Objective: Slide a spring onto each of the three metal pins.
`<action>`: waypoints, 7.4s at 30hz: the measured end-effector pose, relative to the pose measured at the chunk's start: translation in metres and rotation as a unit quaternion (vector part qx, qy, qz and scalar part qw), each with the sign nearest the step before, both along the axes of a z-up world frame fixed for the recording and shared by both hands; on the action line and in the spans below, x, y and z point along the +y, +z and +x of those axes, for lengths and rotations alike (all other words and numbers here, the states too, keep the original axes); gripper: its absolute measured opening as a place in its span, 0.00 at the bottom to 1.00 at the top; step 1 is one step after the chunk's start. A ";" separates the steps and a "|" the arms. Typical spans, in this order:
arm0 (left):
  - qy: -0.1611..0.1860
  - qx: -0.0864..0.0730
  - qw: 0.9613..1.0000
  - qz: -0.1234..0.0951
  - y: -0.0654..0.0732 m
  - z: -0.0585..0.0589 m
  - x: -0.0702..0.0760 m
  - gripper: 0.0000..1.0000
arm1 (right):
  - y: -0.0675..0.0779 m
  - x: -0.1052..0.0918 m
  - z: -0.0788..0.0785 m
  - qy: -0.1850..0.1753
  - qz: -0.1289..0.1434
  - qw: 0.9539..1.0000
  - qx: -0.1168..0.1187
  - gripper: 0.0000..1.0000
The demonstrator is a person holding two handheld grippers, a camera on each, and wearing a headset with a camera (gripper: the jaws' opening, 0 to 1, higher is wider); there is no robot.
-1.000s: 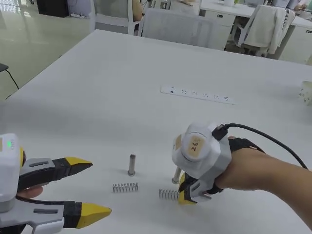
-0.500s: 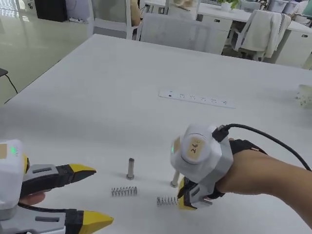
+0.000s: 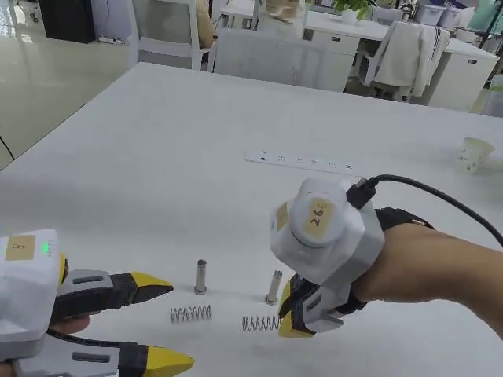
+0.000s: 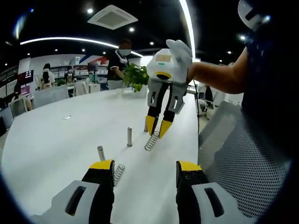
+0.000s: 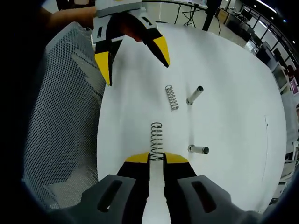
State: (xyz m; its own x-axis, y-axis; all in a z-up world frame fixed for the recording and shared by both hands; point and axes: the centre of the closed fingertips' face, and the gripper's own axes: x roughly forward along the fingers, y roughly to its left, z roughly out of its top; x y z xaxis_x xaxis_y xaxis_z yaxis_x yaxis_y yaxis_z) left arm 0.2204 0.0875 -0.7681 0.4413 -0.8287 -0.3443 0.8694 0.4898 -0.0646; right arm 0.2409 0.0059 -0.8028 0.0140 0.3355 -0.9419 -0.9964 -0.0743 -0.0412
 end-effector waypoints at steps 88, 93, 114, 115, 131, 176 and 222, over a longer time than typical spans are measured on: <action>-0.092 -0.065 0.994 -0.012 0.024 -0.016 -0.038 0.02 | 0.037 0.037 -0.033 0.073 0.042 0.996 -0.007 0.09; -0.098 -0.062 0.993 -0.005 0.021 -0.017 -0.041 0.02 | 0.049 0.046 -0.038 0.075 0.064 0.995 -0.001 0.09; -0.106 -0.051 0.993 -0.006 0.018 -0.018 -0.046 0.02 | 0.051 0.058 -0.047 0.098 0.055 0.994 -0.004 0.08; -0.107 -0.051 0.993 -0.006 0.017 -0.018 -0.046 0.02 | 0.051 0.057 -0.047 0.097 0.055 0.994 -0.003 0.08; -0.103 -0.040 0.994 -0.006 0.014 -0.017 -0.045 0.07 | 0.049 0.054 -0.043 0.091 0.046 0.995 -0.003 0.08; 0.057 0.004 0.998 -0.014 -0.004 0.013 0.026 0.61 | 0.063 -0.010 0.034 -0.022 0.021 0.998 -0.049 0.08; 0.066 0.014 0.998 -0.017 -0.007 0.016 0.033 0.70 | 0.006 -0.002 0.075 -0.029 -0.034 0.999 -0.025 0.09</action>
State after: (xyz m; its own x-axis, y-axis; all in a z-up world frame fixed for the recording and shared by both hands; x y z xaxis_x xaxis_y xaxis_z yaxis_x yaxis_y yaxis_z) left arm 0.2369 0.1208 -0.7751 0.5378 -0.7756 -0.3304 0.7952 0.5969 -0.1067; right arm 0.3160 0.0042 -0.7967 0.0789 0.2688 -0.9600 -0.9959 -0.0210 -0.0877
